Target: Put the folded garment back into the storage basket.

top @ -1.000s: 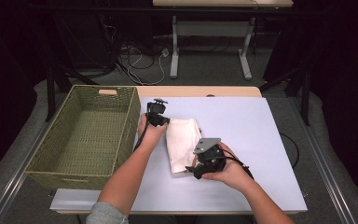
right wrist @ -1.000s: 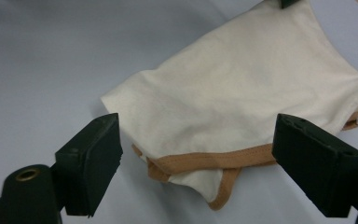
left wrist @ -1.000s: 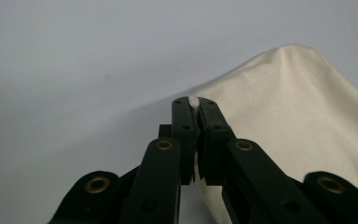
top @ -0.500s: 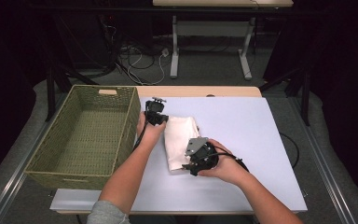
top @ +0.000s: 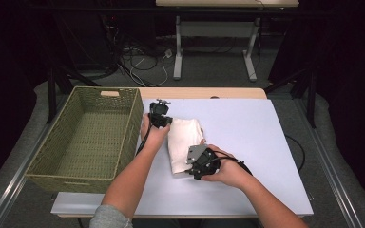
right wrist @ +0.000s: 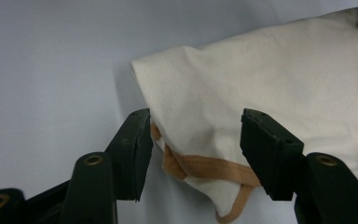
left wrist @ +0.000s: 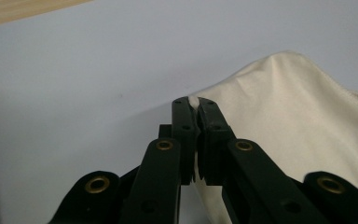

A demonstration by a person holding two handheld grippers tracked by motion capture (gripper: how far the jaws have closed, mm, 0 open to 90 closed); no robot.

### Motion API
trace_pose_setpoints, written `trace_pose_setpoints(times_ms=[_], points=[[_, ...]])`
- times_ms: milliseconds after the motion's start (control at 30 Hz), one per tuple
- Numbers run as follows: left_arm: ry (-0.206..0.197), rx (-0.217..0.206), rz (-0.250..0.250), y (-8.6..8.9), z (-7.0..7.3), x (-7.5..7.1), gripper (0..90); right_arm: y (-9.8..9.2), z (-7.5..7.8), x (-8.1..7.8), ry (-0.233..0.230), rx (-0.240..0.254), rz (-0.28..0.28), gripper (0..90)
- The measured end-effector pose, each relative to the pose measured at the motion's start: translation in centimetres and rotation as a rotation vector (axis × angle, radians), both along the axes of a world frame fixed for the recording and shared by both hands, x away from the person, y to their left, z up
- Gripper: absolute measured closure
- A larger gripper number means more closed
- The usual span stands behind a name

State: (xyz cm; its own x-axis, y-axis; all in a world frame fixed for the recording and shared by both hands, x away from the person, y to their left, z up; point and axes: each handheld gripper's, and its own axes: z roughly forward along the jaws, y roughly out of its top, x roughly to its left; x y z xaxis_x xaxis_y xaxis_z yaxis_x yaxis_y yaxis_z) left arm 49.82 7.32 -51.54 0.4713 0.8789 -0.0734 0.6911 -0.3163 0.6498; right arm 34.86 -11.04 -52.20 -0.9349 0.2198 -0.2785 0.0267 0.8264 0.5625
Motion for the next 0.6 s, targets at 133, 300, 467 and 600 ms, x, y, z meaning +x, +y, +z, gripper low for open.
trace_pose_setpoints(times_ms=[133, 300, 467, 600], points=[[-0.012, 0.001, -0.005, -0.1, 0.1, 0.0, 86.7, 0.2, -0.2, 0.1, 0.000, -0.001, 0.017, 43.8], [-0.013, 0.001, -0.006, -0.1, 0.0, 0.0, 86.7, 0.4, -0.3, -0.1, 0.008, 0.014, 0.047, 45.5], [-0.025, -0.003, -0.006, -0.3, 0.0, 0.4, 86.7, 0.8, -0.7, -0.1, 0.028, 0.001, 0.080, 51.5], [-0.041, 0.003, -0.013, -0.5, -0.1, 0.5, 86.7, 1.1, -1.0, -0.1, 0.033, -0.009, 0.086, 52.9]])
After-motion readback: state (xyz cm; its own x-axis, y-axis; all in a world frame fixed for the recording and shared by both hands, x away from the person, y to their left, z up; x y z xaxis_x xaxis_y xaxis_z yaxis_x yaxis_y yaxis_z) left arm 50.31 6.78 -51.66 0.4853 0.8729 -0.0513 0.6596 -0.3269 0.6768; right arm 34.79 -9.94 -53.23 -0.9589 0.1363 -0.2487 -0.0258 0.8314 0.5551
